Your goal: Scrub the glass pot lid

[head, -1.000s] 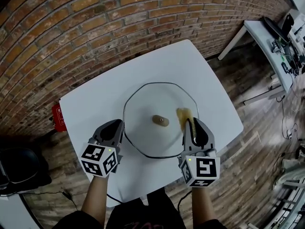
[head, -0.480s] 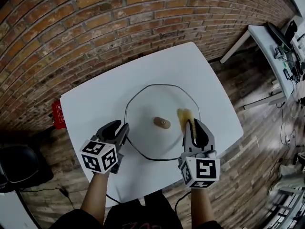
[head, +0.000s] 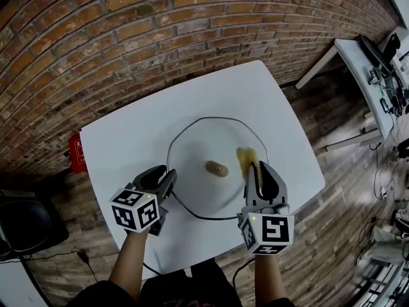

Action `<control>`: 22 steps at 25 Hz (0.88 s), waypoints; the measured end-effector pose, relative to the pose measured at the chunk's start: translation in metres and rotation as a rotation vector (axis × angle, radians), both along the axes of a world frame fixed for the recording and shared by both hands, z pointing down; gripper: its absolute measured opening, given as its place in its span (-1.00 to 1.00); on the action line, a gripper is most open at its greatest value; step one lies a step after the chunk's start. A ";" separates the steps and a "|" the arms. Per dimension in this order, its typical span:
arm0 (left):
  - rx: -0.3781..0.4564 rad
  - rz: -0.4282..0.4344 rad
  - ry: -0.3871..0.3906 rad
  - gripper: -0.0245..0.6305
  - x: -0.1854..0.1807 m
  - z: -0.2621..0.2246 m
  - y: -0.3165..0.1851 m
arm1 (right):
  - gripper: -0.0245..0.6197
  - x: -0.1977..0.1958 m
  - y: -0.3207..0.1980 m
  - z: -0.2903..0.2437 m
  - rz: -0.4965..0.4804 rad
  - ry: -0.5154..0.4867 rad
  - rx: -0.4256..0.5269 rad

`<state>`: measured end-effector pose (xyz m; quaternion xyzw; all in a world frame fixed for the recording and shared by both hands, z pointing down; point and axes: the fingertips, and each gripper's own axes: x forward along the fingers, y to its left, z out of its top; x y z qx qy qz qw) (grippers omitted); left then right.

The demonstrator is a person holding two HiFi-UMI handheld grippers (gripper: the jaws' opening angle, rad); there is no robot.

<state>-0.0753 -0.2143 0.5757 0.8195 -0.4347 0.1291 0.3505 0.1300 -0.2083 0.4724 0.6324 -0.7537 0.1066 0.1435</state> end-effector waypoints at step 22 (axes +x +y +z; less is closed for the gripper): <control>-0.024 -0.019 -0.009 -0.63 -0.002 0.005 0.002 | -0.74 -0.139 -0.057 0.047 -0.237 -0.100 -0.147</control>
